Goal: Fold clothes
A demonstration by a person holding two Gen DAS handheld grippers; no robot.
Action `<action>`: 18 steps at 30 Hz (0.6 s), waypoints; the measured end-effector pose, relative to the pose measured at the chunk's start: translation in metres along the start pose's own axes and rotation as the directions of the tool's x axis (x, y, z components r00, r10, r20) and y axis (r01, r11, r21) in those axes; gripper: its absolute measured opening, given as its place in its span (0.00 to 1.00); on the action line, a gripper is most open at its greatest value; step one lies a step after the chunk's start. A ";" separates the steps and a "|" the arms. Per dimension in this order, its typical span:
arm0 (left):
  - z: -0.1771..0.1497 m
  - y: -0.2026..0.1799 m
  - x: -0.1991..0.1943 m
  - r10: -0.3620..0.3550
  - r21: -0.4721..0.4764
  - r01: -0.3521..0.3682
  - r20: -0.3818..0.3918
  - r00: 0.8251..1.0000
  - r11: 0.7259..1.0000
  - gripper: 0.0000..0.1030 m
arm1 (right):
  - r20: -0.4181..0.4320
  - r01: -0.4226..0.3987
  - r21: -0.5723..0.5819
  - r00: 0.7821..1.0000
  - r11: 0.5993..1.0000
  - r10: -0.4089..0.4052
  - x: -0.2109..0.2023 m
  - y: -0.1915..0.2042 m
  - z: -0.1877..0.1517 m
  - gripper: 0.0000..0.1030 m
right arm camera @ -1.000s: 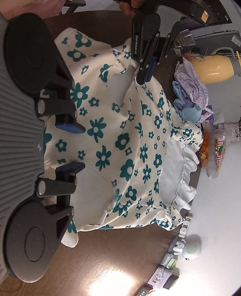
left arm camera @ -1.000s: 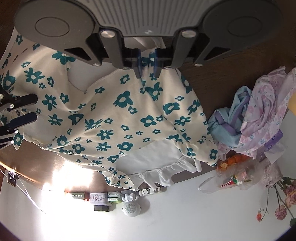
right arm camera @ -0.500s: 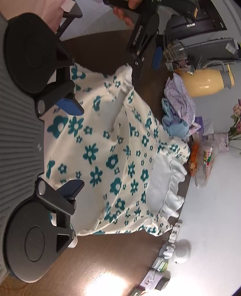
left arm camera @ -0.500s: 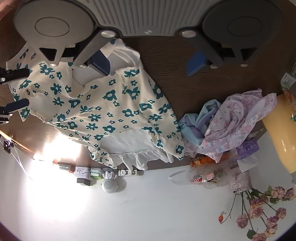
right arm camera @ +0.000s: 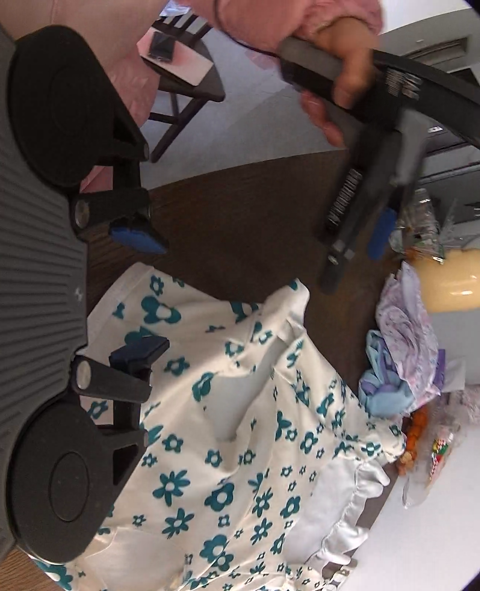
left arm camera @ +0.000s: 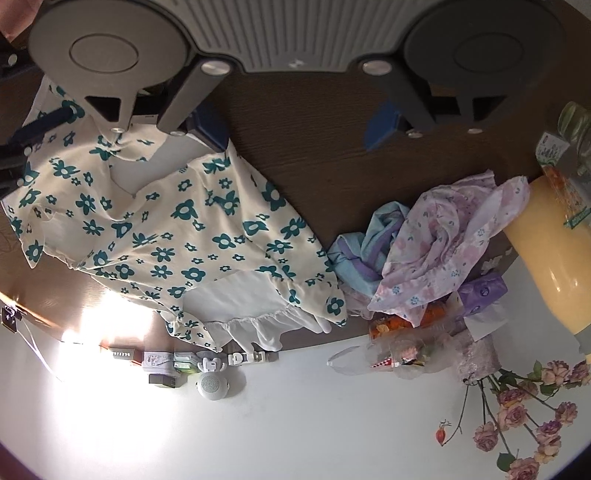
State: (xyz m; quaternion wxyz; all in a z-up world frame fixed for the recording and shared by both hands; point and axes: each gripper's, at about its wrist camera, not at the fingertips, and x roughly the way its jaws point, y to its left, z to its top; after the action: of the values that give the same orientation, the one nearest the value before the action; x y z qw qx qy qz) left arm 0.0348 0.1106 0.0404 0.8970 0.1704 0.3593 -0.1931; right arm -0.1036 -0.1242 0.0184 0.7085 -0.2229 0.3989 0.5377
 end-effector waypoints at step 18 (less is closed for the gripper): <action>0.209 0.039 0.206 0.023 0.010 -0.021 -0.279 0.960 1.000 0.73 | -0.336 0.070 -0.098 0.937 0.993 -0.099 0.030 0.010 0.048 0.38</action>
State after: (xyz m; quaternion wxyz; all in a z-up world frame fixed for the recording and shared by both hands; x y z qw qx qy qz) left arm 0.3112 0.0053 0.0433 0.8390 0.2027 0.4795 -0.1585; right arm -0.0944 -0.0671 0.0233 0.6413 -0.3592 0.4821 0.4767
